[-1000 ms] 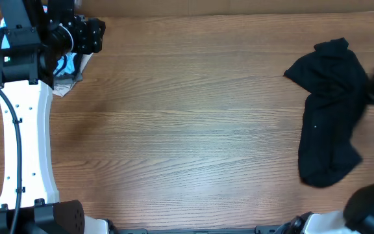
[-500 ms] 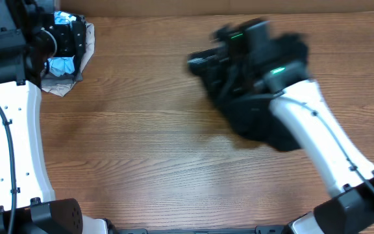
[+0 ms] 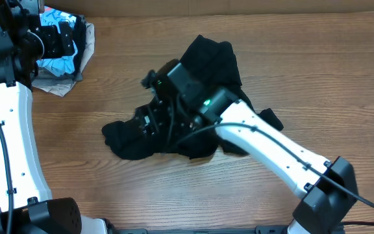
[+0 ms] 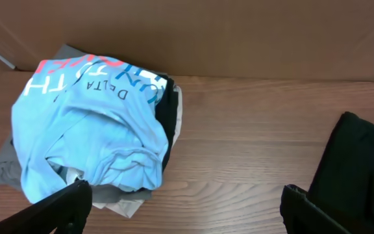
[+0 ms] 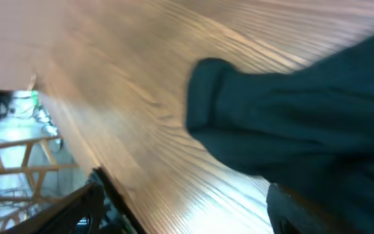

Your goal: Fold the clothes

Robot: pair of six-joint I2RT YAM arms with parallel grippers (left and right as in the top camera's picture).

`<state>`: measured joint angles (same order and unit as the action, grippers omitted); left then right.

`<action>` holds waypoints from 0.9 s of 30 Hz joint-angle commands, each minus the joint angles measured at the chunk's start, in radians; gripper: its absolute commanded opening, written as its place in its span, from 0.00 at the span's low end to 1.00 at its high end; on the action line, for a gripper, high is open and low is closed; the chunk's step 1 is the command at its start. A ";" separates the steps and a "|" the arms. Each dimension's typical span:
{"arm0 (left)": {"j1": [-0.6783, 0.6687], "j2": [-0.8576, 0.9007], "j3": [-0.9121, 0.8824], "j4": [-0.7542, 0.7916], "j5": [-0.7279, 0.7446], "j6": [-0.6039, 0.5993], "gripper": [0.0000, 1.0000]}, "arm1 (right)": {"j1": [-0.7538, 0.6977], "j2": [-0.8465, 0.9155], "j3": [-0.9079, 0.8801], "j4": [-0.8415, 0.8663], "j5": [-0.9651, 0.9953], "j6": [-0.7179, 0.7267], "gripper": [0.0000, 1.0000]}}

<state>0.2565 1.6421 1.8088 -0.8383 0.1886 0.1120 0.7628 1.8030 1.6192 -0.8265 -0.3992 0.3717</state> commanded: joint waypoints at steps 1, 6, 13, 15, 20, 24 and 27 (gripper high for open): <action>-0.024 0.014 0.017 0.005 0.063 0.023 0.95 | -0.147 -0.066 0.011 -0.071 0.071 0.049 0.86; -0.133 0.068 0.017 0.044 0.165 0.125 0.97 | -0.369 -0.073 0.010 -0.248 0.116 0.043 0.95; -0.393 0.282 0.052 0.227 0.165 0.147 0.98 | -0.644 -0.073 0.010 -0.331 0.135 -0.013 0.96; -0.456 0.364 0.100 0.261 0.150 0.147 0.98 | -0.704 -0.073 0.010 -0.335 0.137 -0.029 0.96; -0.573 0.555 0.249 0.278 0.063 0.189 0.98 | -0.816 -0.073 0.010 -0.349 0.137 -0.036 0.96; -0.626 0.681 0.333 0.280 0.006 0.217 0.99 | -0.842 -0.073 0.010 -0.377 0.138 -0.073 0.96; -0.645 0.748 0.349 0.301 0.011 0.219 0.99 | -0.842 -0.073 0.010 -0.381 0.138 -0.089 0.96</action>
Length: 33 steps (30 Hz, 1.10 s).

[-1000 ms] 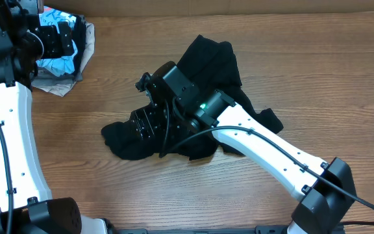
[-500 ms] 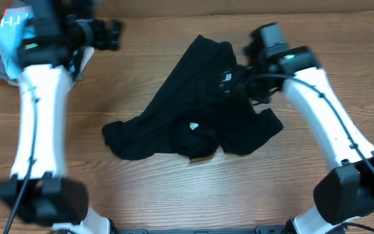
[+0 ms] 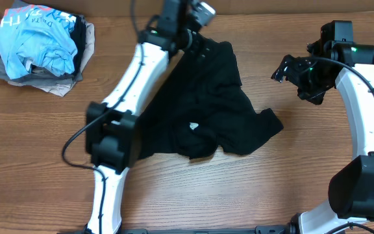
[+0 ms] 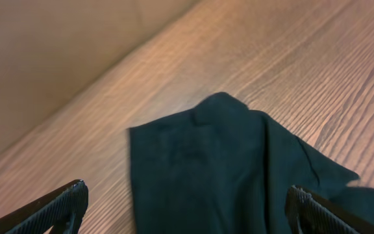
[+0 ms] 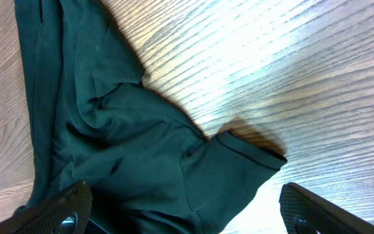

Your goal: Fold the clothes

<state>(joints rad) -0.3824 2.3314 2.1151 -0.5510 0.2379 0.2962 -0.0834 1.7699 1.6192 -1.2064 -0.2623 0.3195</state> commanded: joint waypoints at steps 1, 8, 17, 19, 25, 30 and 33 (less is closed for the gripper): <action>-0.012 0.077 0.042 0.025 -0.038 0.034 0.99 | 0.004 -0.040 0.010 -0.001 0.001 -0.036 0.95; -0.050 0.162 0.042 0.082 -0.050 0.034 0.97 | 0.005 -0.040 0.010 0.008 0.000 -0.035 0.95; -0.050 0.232 0.040 0.137 -0.092 0.033 0.96 | 0.005 -0.040 0.010 0.008 0.001 -0.036 0.95; -0.049 0.249 0.040 0.143 -0.092 0.033 0.96 | 0.005 -0.040 0.010 0.008 0.001 -0.036 0.95; -0.045 0.278 0.040 0.168 -0.122 0.024 0.85 | 0.005 -0.040 0.010 0.032 0.000 -0.035 0.95; -0.027 0.278 0.040 0.193 -0.122 -0.018 0.71 | 0.005 -0.040 0.010 0.049 0.000 -0.035 0.95; -0.010 0.278 0.040 0.201 -0.122 -0.049 0.63 | 0.005 -0.040 0.010 0.061 0.000 -0.035 0.95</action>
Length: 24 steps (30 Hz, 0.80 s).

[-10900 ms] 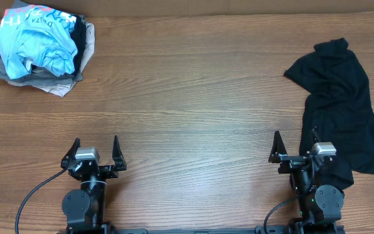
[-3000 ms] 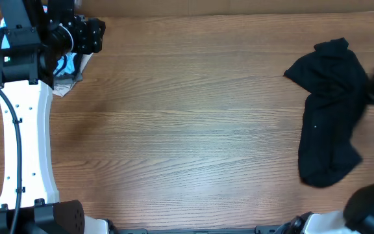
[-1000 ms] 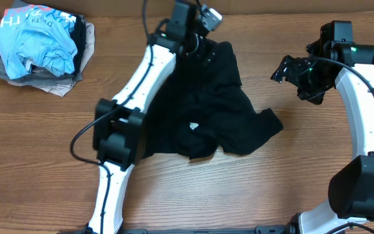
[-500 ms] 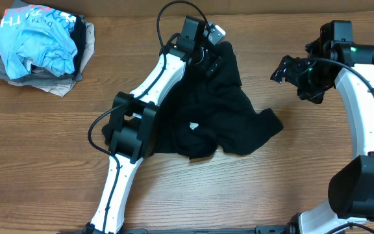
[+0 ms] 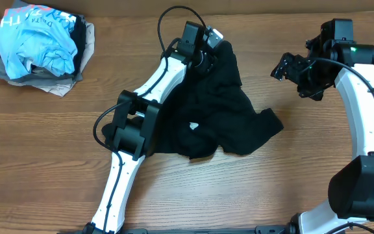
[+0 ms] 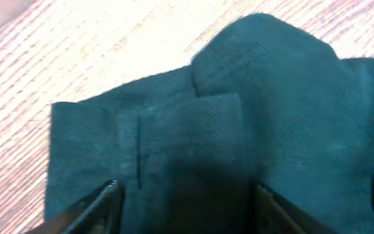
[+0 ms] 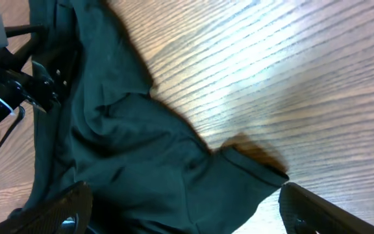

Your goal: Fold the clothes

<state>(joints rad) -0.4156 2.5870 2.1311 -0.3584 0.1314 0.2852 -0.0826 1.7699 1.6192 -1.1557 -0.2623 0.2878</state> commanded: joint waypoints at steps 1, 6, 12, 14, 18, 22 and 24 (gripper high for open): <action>0.028 0.023 0.024 0.008 -0.016 -0.050 0.63 | 0.004 -0.040 0.010 0.014 0.000 -0.003 0.95; 0.048 0.022 0.024 0.009 -0.016 -0.065 0.41 | 0.004 -0.040 0.010 0.034 0.000 -0.002 0.94; 0.058 0.022 0.026 0.007 -0.016 -0.111 0.06 | 0.004 -0.040 0.010 0.043 0.000 0.000 0.91; 0.058 0.015 0.028 -0.002 -0.016 -0.111 0.04 | 0.004 -0.040 0.010 0.043 0.000 0.000 0.89; 0.060 -0.032 0.076 -0.106 -0.065 -0.146 0.04 | 0.018 -0.040 -0.002 0.043 0.000 -0.006 0.79; 0.070 -0.121 0.201 -0.320 -0.186 -0.177 0.04 | 0.063 -0.040 -0.048 0.044 0.005 -0.030 0.78; 0.083 -0.171 0.274 -0.432 -0.237 -0.177 0.04 | 0.082 -0.040 -0.071 0.043 0.008 -0.030 0.78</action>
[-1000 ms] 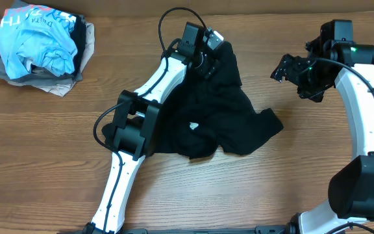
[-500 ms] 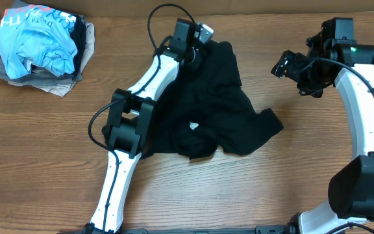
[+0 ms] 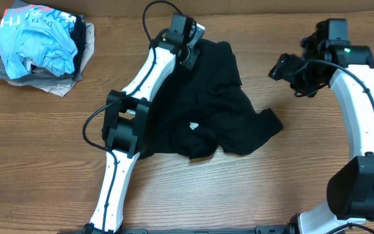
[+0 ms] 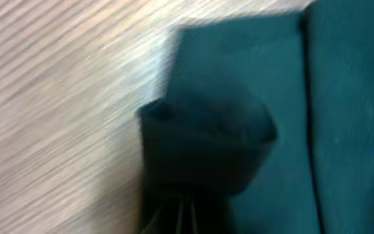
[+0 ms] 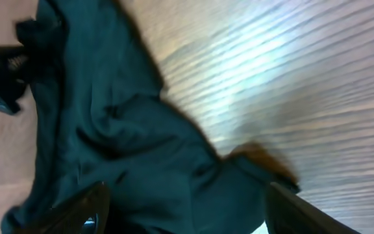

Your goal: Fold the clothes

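A black garment (image 3: 213, 97) lies crumpled in the middle of the wooden table (image 3: 57, 149). At its far top edge my left gripper (image 3: 188, 47) is shut on a bunched fold of the dark cloth (image 4: 206, 140), the fingers (image 4: 188, 218) pinched together under it. My right gripper (image 3: 286, 68) hangs open to the right of the garment, apart from it. In the right wrist view its fingers stand wide apart at the lower corners, and the garment (image 5: 109, 130) and one sleeve end lie below the gripper (image 5: 187, 201).
A pile of other clothes (image 3: 41, 49), light blue shirt on top, sits at the table's far left corner. A brown cardboard wall (image 3: 271, 6) runs along the back edge. Bare wood lies in front of and to the right of the garment.
My left gripper, then open over the garment's top corner, is now shut on a fold of it and sits a little further left. The right gripper has shifted only slightly, still open.
At first my left gripper was by the clothes pile and my right arm lay across the black garment. Then the left gripper was open at the garment's far edge, the right arm off to the right. The left then sat lower on that corner and now grips it.
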Robot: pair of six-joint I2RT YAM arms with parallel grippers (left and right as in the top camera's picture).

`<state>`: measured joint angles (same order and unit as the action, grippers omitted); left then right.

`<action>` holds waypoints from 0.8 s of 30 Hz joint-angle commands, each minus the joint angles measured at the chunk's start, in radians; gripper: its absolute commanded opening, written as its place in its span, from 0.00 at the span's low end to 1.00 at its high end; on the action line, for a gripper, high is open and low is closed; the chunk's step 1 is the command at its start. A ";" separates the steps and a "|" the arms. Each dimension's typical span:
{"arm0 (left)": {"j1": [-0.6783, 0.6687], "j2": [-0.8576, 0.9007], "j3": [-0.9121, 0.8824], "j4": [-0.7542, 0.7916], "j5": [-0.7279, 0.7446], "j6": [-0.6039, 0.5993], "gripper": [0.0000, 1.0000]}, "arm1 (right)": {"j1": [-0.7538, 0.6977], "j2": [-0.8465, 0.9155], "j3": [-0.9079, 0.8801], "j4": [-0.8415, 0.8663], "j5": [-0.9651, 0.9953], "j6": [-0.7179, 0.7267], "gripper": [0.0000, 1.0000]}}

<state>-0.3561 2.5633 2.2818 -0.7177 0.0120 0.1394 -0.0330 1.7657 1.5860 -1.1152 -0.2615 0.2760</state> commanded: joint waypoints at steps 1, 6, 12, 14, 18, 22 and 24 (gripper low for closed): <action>0.028 -0.165 0.144 -0.105 -0.130 -0.032 0.04 | 0.041 -0.035 -0.047 0.003 0.007 -0.018 0.78; 0.079 -0.278 0.246 -0.266 -0.158 -0.032 0.04 | 0.102 -0.035 -0.109 0.005 -0.008 -0.017 0.78; 0.162 -0.360 0.250 -0.314 -0.155 -0.055 0.04 | 0.248 -0.035 -0.146 0.047 -0.072 -0.018 0.78; 0.185 -0.362 0.250 -0.325 -0.141 -0.074 0.04 | 0.324 -0.032 -0.168 0.087 -0.072 -0.018 0.78; 0.212 -0.362 0.247 -0.357 -0.090 -0.080 0.04 | 0.466 0.004 -0.192 0.127 0.019 -0.014 0.78; 0.218 -0.362 0.247 -0.363 -0.091 -0.080 0.04 | 0.558 0.076 -0.192 0.127 0.117 -0.014 0.79; 0.218 -0.362 0.247 -0.363 -0.093 -0.080 0.04 | 0.583 0.108 -0.192 0.123 0.169 -0.014 0.78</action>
<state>-0.1356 2.2036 2.5252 -1.0851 -0.0967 0.0769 0.5365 1.8252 1.4040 -0.9916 -0.2028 0.2638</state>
